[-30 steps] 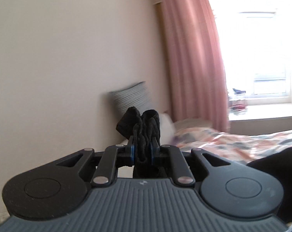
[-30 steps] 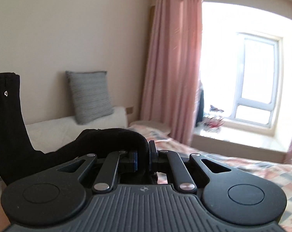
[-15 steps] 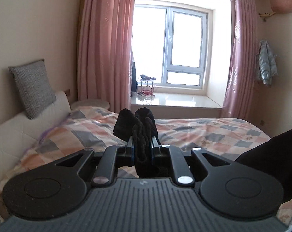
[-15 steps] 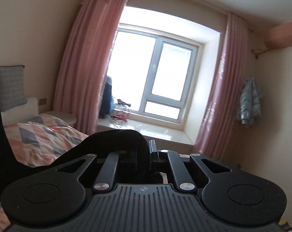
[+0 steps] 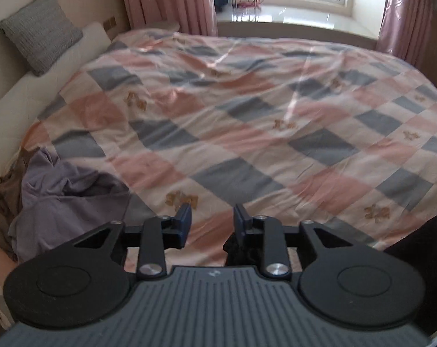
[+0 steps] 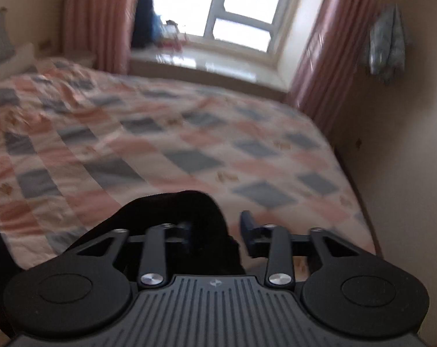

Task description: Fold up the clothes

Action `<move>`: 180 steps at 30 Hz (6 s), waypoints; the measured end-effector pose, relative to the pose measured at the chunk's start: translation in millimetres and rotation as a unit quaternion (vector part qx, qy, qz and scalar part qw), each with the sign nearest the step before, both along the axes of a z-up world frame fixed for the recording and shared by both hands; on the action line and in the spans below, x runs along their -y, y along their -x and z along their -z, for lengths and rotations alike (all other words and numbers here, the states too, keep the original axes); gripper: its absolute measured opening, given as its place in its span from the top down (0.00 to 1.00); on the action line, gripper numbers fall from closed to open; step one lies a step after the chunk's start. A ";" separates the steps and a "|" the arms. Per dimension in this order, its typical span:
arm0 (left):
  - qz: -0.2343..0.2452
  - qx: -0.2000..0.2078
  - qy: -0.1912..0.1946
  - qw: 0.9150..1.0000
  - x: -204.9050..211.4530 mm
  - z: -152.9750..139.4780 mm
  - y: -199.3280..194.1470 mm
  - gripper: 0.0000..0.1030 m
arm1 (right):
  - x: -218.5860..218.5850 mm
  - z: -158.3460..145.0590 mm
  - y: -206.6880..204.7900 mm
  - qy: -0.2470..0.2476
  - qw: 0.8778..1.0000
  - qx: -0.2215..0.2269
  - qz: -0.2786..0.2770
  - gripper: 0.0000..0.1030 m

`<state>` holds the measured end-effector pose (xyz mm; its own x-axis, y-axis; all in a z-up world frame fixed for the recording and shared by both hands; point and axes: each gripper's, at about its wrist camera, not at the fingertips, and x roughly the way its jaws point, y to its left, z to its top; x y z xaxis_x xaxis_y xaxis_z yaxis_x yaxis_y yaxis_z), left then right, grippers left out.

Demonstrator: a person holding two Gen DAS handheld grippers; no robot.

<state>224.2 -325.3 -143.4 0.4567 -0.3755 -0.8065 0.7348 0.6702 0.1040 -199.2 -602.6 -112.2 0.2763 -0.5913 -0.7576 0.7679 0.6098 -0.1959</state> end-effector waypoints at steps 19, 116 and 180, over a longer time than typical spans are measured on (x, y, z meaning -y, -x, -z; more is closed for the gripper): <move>0.099 -0.003 -0.043 0.994 -100.6 -10.8 163.4 0.69 | -124.4 22.1 144.9 -0.125 0.974 0.115 0.149 0.24; -0.196 -0.248 -0.046 0.948 -91.8 181.6 66.9 0.43 | -123.4 181.2 226.1 -0.303 0.876 0.192 0.322 0.11; -0.262 -0.341 0.068 0.900 -11.9 217.9 -8.4 0.93 | -108.1 200.5 -50.5 -0.207 0.939 -0.046 -0.270 0.36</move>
